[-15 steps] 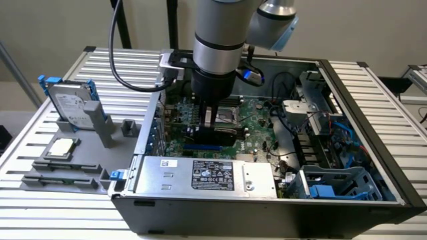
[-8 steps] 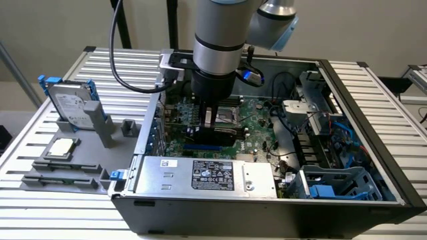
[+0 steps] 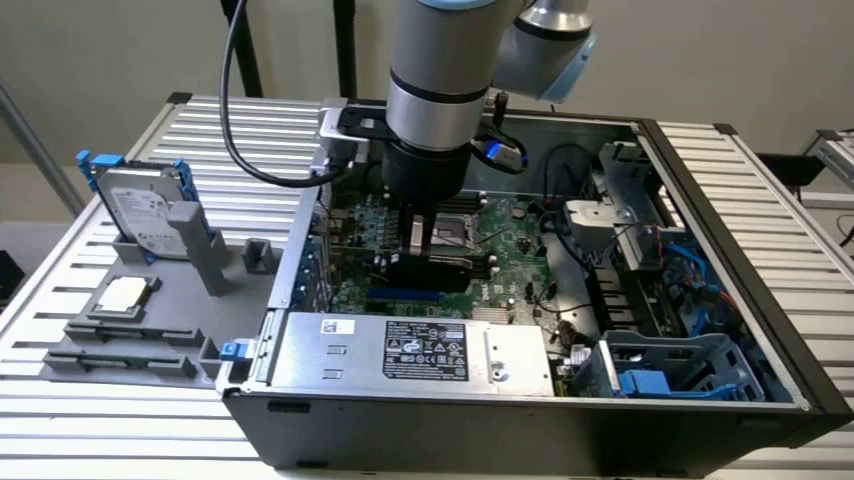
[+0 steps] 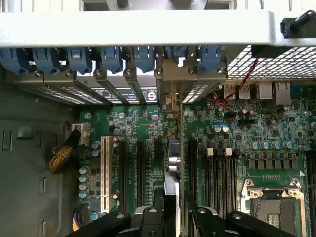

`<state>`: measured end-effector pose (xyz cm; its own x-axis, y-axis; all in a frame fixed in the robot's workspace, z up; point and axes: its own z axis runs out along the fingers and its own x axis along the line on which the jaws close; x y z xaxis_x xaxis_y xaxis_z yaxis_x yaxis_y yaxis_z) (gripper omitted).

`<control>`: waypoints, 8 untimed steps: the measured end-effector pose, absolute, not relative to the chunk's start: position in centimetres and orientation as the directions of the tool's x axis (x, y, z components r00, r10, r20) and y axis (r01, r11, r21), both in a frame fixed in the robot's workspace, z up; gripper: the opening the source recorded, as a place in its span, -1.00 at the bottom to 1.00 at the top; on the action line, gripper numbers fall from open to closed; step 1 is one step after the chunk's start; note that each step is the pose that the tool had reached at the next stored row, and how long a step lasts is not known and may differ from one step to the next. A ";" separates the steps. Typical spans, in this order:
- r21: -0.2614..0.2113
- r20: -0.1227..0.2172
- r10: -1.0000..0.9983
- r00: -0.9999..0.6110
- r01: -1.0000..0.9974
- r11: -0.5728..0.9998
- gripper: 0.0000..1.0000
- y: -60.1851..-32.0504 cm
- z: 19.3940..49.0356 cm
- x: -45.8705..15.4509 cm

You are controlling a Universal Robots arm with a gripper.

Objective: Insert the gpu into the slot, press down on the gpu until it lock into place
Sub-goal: 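Insert the gpu into the slot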

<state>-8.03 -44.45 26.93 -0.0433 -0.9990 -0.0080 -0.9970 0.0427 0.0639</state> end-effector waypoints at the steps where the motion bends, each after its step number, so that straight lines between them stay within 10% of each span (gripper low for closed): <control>1: 0.064 -0.008 -0.999 -0.043 -0.997 0.042 -0.47 -44.4 26.9 -8.0; 8: 0.066 -0.008 -0.999 -0.043 -0.997 0.042 -0.47 -44.4 26.5 -8.0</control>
